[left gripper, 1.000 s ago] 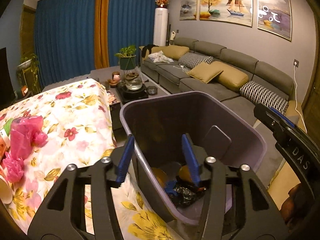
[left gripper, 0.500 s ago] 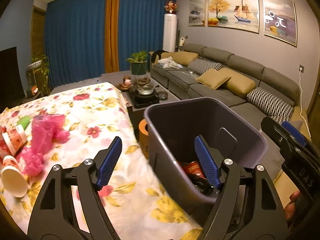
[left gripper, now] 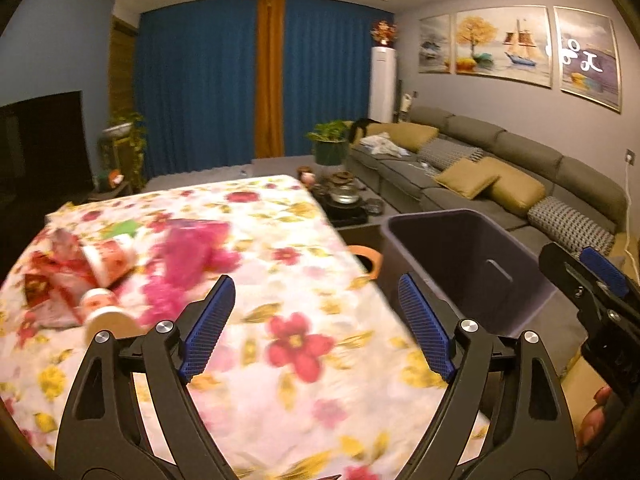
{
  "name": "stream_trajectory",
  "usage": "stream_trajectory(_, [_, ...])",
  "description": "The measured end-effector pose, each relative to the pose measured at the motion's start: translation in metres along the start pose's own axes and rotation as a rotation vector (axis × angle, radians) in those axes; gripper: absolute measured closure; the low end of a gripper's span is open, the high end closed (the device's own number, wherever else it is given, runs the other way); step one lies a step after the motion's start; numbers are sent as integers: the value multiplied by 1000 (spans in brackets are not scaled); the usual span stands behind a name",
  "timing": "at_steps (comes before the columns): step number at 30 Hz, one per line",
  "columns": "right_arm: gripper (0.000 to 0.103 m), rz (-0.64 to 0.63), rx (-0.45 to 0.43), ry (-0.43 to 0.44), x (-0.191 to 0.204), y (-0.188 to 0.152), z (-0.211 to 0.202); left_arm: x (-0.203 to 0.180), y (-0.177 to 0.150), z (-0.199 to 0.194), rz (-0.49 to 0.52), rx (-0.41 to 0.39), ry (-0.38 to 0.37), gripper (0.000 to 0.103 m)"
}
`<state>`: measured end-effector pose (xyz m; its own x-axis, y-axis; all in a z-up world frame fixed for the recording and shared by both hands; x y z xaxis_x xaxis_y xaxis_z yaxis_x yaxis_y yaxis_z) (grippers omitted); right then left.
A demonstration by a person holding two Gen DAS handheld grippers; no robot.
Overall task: Collect trash
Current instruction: 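Move both tools back over the trash on the bed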
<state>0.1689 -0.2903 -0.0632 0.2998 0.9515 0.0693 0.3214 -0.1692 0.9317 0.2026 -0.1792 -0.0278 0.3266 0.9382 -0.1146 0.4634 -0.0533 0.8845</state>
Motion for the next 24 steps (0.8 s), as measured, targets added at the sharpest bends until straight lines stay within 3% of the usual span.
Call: stream_trajectory(24, [24, -185, 49, 224, 163, -41, -29, 183, -52, -99, -186, -35, 277, 20])
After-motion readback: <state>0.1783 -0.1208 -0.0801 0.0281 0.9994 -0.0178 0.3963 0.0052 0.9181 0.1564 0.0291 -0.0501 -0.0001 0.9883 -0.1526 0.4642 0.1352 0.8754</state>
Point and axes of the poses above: each gripper's, at about its wrist camera, not at the fingertips, and z roughly the way its jaws point, x to its left, y to its top, the point moved 3 cm from there along z, roughly the way its jaws point, and after that the axes turned 13 degrees about -y, right-handed, at the moved point
